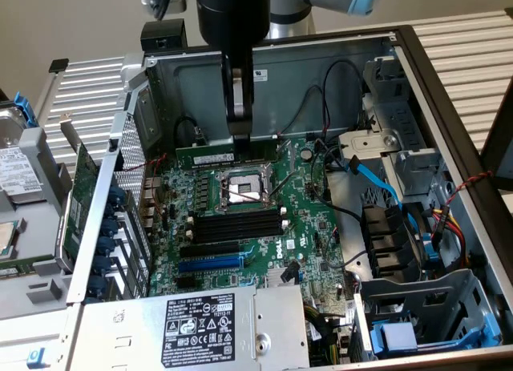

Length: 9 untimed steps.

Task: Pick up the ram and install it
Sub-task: 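Pick up the ram and move it above insertion slot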

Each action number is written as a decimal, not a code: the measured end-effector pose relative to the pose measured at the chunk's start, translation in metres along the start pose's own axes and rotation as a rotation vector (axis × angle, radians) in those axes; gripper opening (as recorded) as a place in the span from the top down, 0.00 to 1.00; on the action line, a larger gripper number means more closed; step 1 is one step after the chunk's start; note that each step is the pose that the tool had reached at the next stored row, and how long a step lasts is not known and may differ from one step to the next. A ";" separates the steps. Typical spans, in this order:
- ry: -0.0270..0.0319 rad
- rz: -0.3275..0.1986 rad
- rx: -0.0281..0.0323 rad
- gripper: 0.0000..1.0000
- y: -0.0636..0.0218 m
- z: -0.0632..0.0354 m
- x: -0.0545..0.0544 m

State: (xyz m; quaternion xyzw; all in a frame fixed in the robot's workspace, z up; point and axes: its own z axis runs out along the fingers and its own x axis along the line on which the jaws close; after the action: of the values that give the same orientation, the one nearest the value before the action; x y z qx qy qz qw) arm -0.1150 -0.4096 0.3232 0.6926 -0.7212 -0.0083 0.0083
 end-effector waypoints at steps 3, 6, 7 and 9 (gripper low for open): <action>-0.0004 0.000 -0.0001 0.88 -0.0009 0.0046 0.000; -0.0015 0.000 -0.0002 0.88 -0.0019 0.0099 0.000; -0.0017 0.000 -0.0002 0.88 -0.0022 0.0117 0.000; -0.0018 0.000 -0.0002 0.88 -0.0024 0.0154 0.000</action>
State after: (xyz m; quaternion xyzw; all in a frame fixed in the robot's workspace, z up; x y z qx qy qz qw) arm -0.1129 -0.4096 0.3077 0.6925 -0.7213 -0.0090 0.0077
